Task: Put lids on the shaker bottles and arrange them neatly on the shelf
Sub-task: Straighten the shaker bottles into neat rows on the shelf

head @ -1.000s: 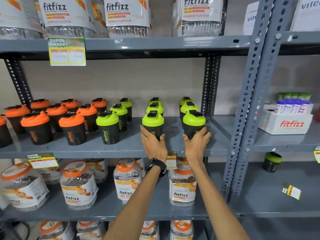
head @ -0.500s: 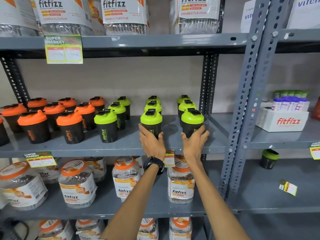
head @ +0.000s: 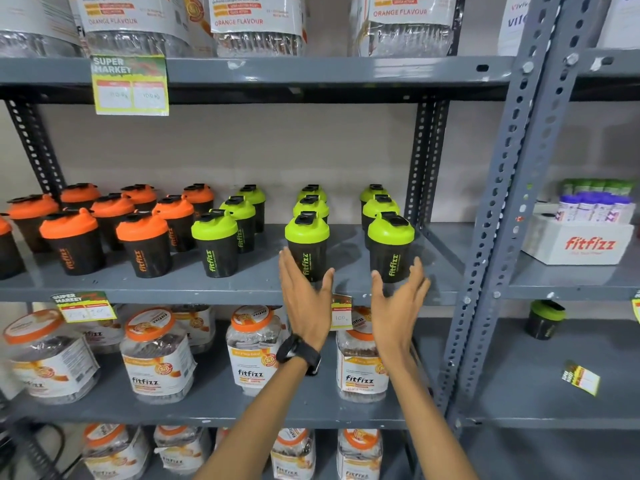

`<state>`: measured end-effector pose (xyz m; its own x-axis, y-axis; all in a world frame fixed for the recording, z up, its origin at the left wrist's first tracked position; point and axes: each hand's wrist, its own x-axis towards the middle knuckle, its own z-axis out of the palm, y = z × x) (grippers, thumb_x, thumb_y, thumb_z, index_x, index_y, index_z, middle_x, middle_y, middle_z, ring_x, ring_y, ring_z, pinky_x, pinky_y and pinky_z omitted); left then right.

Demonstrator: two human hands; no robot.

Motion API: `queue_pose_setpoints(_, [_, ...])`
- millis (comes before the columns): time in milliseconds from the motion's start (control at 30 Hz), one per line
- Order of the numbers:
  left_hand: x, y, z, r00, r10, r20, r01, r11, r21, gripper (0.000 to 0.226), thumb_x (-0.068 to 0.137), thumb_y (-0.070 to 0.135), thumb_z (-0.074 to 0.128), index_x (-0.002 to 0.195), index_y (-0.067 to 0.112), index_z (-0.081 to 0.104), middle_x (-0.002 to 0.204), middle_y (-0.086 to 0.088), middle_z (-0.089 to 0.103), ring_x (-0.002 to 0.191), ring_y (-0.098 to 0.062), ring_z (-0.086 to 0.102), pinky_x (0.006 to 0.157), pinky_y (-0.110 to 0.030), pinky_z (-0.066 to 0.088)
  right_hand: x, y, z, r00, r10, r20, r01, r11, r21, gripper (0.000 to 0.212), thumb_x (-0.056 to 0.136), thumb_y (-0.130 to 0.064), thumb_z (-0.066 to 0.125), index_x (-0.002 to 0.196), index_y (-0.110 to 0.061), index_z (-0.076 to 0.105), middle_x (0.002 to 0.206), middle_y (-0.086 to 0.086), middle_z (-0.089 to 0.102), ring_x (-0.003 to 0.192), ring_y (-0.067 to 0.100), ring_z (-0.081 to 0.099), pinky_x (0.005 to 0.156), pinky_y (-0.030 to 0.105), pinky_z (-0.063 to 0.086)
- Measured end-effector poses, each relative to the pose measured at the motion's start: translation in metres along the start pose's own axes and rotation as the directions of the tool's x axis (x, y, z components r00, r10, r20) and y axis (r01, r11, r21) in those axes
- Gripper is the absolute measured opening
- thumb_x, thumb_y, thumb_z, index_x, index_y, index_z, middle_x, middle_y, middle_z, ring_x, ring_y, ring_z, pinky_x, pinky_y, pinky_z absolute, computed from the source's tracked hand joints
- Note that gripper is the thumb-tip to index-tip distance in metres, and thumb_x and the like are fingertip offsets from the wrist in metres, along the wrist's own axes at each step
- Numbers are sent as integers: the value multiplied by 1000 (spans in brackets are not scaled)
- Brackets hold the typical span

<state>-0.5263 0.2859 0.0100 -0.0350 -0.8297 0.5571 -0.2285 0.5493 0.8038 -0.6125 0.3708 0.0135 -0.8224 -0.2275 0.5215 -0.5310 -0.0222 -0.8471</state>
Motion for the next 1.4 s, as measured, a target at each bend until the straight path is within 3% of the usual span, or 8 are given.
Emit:
queue_pose_setpoints(167, [-34, -23, -48, 985, 155, -75, -159, 986, -54, 30, 95, 21, 63, 124, 19, 57, 127, 0, 56, 122, -15, 52, 102, -39, 45, -55, 4, 5, 989, -140, -54, 144, 986, 86, 39, 95, -18, 62, 131, -12, 49, 128, 5, 52, 118, 23, 55, 95, 36, 50])
queue_pose_setpoints(300, [-28, -45, -92, 971, 176, -164, -182, 983, -21, 15, 94, 15, 62, 109, 18, 63, 108, 2, 63, 104, -16, 58, 90, -42, 48, -91, -13, 33, 976, -213, 39, 204, 965, 167, 20, 93, -9, 61, 113, -10, 58, 111, 1, 61, 103, 20, 60, 92, 32, 49])
queue_pose_setpoints(433, [8, -72, -142, 942, 181, -281, -183, 983, 19, 21, 94, 13, 63, 115, 14, 60, 115, -2, 61, 111, -24, 55, 95, -41, 46, -114, -53, 76, 951, -281, 128, 245, 940, 239, 14, 94, -11, 62, 107, -14, 60, 98, -2, 64, 92, 12, 63, 80, 29, 53])
queue_pose_setpoints(600, [76, -108, -200, 924, 105, -367, -88, 994, 64, 56, 89, 15, 66, 138, 8, 42, 142, -11, 47, 133, -26, 41, 110, -30, 30, -124, -98, 152, 949, -193, 247, 148, 971, 189, 36, 90, -12, 66, 124, -11, 55, 115, 6, 61, 104, 20, 61, 92, 36, 50])
queue_pose_setpoints(767, [138, -130, -227, 971, -32, -236, 61, 991, 117, 93, 84, 26, 75, 152, 1, 17, 158, -21, 27, 146, -34, 24, 114, -33, 23, -125, -131, 220, 946, -41, 321, 43, 999, 0, 79, 90, -20, 68, 152, 2, 23, 153, 24, 33, 145, 37, 30, 114, 39, 30])
queue_pose_setpoints(833, [155, -137, -229, 985, -75, -157, 91, 991, 96, 104, 81, 27, 78, 153, -2, 9, 160, -24, 20, 149, -34, 18, 118, -34, 19, -125, -140, 238, 941, 26, 338, -5, 998, -63, 94, 89, -26, 71, 155, 4, 12, 158, 27, 24, 149, 39, 21, 116, 42, 27])
queue_pose_setpoints(900, [168, -144, -229, 985, -132, -112, 141, 987, 76, 109, 79, 27, 81, 153, -4, 6, 159, -25, 19, 149, -35, 18, 118, -36, 20, -127, -145, 253, 944, 73, 323, -49, 995, -83, 102, 84, -29, 76, 154, 6, 11, 154, 30, 29, 144, 43, 29, 113, 43, 32])
queue_pose_setpoints(1400, [190, -168, -221, 981, -195, -13, 195, 981, -7, 79, 79, 5, 77, 143, 2, 30, 139, -23, 48, 130, -40, 46, 108, -52, 42, -131, -147, 276, 963, 123, 239, -72, 975, -211, 84, 84, -14, 77, 147, 5, 25, 140, 27, 45, 129, 43, 50, 103, 47, 47])
